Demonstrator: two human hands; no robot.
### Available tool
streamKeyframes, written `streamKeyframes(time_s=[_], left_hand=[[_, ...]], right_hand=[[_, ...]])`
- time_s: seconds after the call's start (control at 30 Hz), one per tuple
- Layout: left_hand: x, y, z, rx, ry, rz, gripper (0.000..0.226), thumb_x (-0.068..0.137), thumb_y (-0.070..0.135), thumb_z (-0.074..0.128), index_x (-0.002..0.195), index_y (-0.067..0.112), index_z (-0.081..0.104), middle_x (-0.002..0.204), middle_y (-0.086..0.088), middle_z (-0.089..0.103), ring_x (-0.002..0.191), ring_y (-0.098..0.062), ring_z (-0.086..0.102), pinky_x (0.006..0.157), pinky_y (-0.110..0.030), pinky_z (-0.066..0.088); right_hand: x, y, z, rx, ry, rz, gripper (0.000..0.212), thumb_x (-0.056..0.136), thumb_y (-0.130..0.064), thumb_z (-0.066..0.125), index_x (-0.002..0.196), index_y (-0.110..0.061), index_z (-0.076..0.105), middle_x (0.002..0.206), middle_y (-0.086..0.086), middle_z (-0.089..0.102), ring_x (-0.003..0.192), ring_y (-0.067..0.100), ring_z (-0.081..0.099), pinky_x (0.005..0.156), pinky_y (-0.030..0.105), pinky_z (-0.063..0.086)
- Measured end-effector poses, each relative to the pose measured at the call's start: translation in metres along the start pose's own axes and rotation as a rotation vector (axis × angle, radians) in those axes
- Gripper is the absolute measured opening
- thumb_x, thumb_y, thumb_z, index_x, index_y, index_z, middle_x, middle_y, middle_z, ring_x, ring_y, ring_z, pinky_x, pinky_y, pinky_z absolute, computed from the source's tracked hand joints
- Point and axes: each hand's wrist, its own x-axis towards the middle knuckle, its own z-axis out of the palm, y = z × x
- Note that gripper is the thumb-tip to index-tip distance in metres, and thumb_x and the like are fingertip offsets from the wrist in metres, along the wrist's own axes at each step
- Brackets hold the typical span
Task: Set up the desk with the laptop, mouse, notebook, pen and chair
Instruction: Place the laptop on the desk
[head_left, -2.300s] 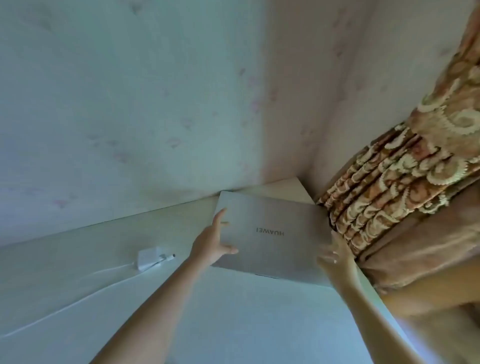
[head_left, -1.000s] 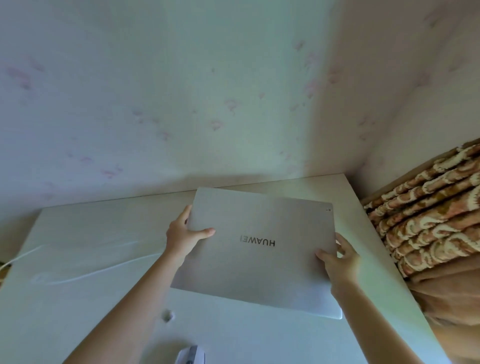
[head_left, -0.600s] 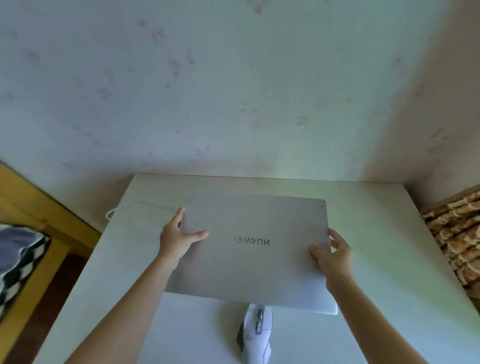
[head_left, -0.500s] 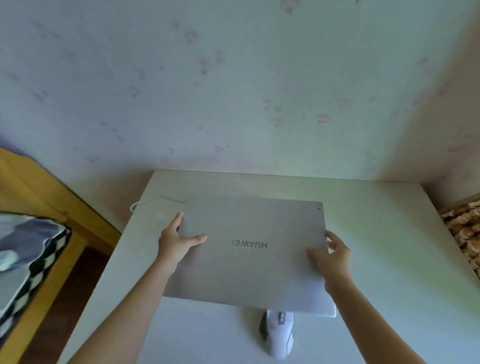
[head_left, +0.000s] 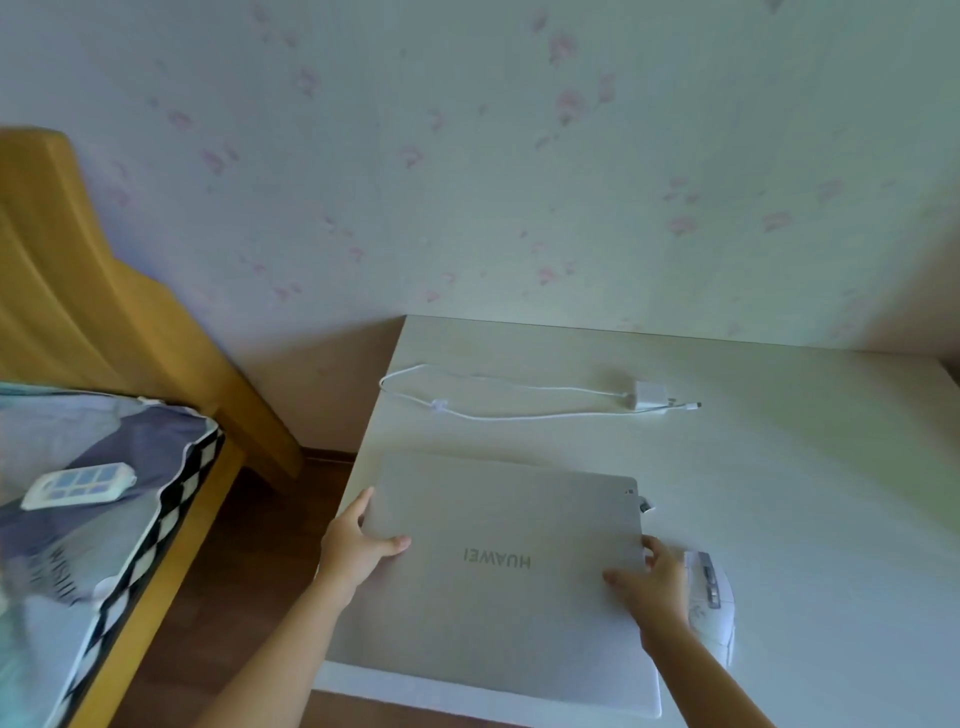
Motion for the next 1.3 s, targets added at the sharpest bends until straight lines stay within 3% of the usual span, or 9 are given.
streamKeyframes(time_s=[0.17, 0.63, 0.87, 0.97, 1.07, 1.13, 1.3], left_hand=[[0.005, -0.013, -0.002, -0.027, -0.035, -0.001, 0.093, 0.065, 0.006, 0.085, 0.144, 0.022, 0.038, 0.142, -0.006, 0.047, 0.126, -0.029, 0.046, 0.099, -0.042, 0.044], [0.022, -0.010, 0.002, -0.011, -0.033, 0.018, 0.092, 0.064, 0.005, 0.085, 0.143, 0.021, 0.041, 0.140, -0.005, 0.050, 0.123, -0.027, 0.050, 0.098, -0.040, 0.045], [0.025, -0.012, -0.004, 0.053, -0.057, -0.010, 0.089, 0.068, 0.016, 0.083, 0.143, 0.027, 0.038, 0.138, -0.007, 0.046, 0.122, -0.028, 0.048, 0.099, -0.042, 0.044], [0.026, -0.012, -0.009, 0.227, -0.042, 0.015, 0.086, 0.067, 0.031, 0.082, 0.142, 0.030, 0.039, 0.126, -0.007, 0.051, 0.121, -0.029, 0.042, 0.099, -0.040, 0.038], [0.026, 0.000, -0.012, 0.255, -0.044, 0.105, 0.074, 0.071, 0.031, 0.080, 0.137, 0.020, 0.047, 0.105, 0.000, 0.050, 0.118, -0.027, 0.041, 0.097, -0.037, 0.036], [0.027, 0.012, -0.009, 0.244, -0.106, 0.159, 0.072, 0.074, 0.030, 0.079, 0.137, 0.018, 0.047, 0.109, 0.000, 0.053, 0.118, -0.024, 0.045, 0.099, -0.036, 0.038], [0.021, 0.047, 0.019, 0.309, -0.205, 0.313, 0.077, 0.078, 0.033, 0.074, 0.143, 0.019, 0.037, 0.131, -0.001, 0.048, 0.126, -0.021, 0.033, 0.101, -0.033, 0.030]], right_hand=[[-0.001, 0.005, 0.005, -0.067, 0.014, 0.013, 0.045, 0.062, 0.009, 0.066, 0.103, -0.009, 0.061, 0.086, 0.008, 0.066, 0.073, 0.026, 0.062, 0.060, 0.032, 0.049], [0.003, 0.008, 0.012, -0.144, 0.026, -0.001, 0.043, 0.064, 0.002, 0.071, 0.104, -0.012, 0.062, 0.090, 0.008, 0.067, 0.078, 0.027, 0.062, 0.067, 0.036, 0.051], [0.021, 0.027, 0.019, -0.248, -0.005, 0.007, 0.070, 0.050, -0.026, 0.073, 0.118, -0.023, 0.057, 0.102, 0.008, 0.063, 0.087, 0.027, 0.062, 0.075, 0.044, 0.054], [0.023, 0.031, 0.021, -0.310, 0.013, -0.018, 0.080, 0.050, -0.031, 0.072, 0.127, -0.023, 0.052, 0.105, 0.011, 0.062, 0.096, 0.031, 0.059, 0.084, 0.047, 0.051], [0.017, 0.024, 0.021, -0.345, 0.026, -0.034, 0.076, 0.058, -0.024, 0.074, 0.131, -0.021, 0.049, 0.113, 0.014, 0.060, 0.103, 0.034, 0.055, 0.089, 0.050, 0.048], [0.014, 0.018, 0.022, -0.360, 0.027, -0.036, 0.075, 0.063, -0.021, 0.074, 0.133, -0.020, 0.047, 0.120, 0.015, 0.056, 0.110, 0.036, 0.051, 0.092, 0.051, 0.046], [0.010, 0.005, 0.024, -0.385, 0.016, -0.082, 0.074, 0.067, -0.018, 0.073, 0.136, -0.019, 0.045, 0.125, 0.015, 0.053, 0.116, 0.034, 0.046, 0.096, 0.050, 0.042]])
